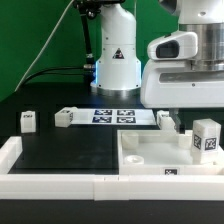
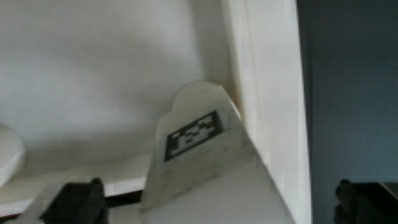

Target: Assemble one leg

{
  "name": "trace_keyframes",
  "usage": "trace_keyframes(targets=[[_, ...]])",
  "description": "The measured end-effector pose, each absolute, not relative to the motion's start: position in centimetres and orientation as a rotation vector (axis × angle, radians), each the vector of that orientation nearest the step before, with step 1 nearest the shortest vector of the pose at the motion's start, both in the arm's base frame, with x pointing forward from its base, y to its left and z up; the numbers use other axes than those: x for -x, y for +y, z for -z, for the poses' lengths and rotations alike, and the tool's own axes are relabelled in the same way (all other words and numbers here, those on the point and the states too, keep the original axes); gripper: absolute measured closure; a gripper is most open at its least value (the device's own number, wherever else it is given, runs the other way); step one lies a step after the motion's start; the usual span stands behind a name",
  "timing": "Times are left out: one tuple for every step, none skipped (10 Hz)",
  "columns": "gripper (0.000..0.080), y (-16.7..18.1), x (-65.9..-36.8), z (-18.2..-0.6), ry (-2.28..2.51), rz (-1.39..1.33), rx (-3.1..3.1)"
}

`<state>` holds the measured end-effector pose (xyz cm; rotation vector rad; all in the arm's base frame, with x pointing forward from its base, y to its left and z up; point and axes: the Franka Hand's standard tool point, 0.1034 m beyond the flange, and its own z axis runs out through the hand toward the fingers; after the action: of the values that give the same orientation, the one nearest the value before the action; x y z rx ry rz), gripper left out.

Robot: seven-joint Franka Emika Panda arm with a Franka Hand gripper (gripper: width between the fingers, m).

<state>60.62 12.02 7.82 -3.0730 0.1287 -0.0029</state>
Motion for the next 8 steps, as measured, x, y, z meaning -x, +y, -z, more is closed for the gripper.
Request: trace_keyframes(targets=[[0.015,11.98,-60.66,-7.84,-0.019,0.008,3.078],[0.015,11.88,-60.63,-7.7,-0.016,0.005,3.078],[0.015,11.87,-60.63,-7.7,-0.015,0.005,3.078],[0.0246,11.86,-60.63,-7.7,-0.015,0.005,3.078],[0.0381,11.86,-60.63,-7.7,-0.015,0.005,3.078],[0.0381,11.86,-60.63,-7.7,0.001,0.005,3.078],[0.0508,11.87,-60.63,-7.69,0.056,0.003,3.078],[0.0508,11.84,-60.64,-7.68,0.148,0.003,3.073]])
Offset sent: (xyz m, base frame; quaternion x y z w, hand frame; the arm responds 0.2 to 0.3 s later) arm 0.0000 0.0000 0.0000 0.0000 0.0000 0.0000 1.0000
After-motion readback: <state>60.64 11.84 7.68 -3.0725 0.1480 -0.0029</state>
